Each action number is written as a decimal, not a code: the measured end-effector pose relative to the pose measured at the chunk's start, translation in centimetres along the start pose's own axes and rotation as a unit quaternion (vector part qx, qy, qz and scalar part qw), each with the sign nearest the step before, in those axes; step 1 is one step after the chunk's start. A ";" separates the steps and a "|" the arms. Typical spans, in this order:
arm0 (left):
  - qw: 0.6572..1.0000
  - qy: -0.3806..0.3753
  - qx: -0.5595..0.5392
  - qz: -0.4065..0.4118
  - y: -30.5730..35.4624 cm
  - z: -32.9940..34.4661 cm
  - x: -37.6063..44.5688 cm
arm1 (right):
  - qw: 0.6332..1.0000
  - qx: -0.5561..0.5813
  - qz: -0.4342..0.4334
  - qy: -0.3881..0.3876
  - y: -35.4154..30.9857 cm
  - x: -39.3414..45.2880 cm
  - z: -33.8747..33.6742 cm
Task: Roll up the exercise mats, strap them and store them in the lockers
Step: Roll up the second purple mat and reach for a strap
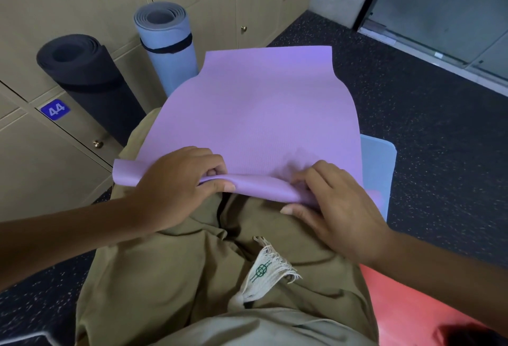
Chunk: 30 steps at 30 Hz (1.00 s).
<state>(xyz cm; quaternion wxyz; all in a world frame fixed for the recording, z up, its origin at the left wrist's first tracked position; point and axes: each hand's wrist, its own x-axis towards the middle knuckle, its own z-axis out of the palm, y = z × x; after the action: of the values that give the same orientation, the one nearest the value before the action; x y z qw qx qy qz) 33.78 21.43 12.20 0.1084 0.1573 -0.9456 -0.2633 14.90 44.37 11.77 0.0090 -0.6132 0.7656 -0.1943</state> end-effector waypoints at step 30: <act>0.957 -0.092 -0.223 -0.159 -3.2 -0.9 5.3 | 0.931 0.280 0.232 -0.034 3.5 5.5 -0.1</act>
<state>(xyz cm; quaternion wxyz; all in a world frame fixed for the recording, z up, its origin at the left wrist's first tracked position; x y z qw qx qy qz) 29.87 16.59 11.89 0.0104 0.2521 -0.8316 -0.4947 10.27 39.81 12.08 0.2511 -0.3972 0.8005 -0.3721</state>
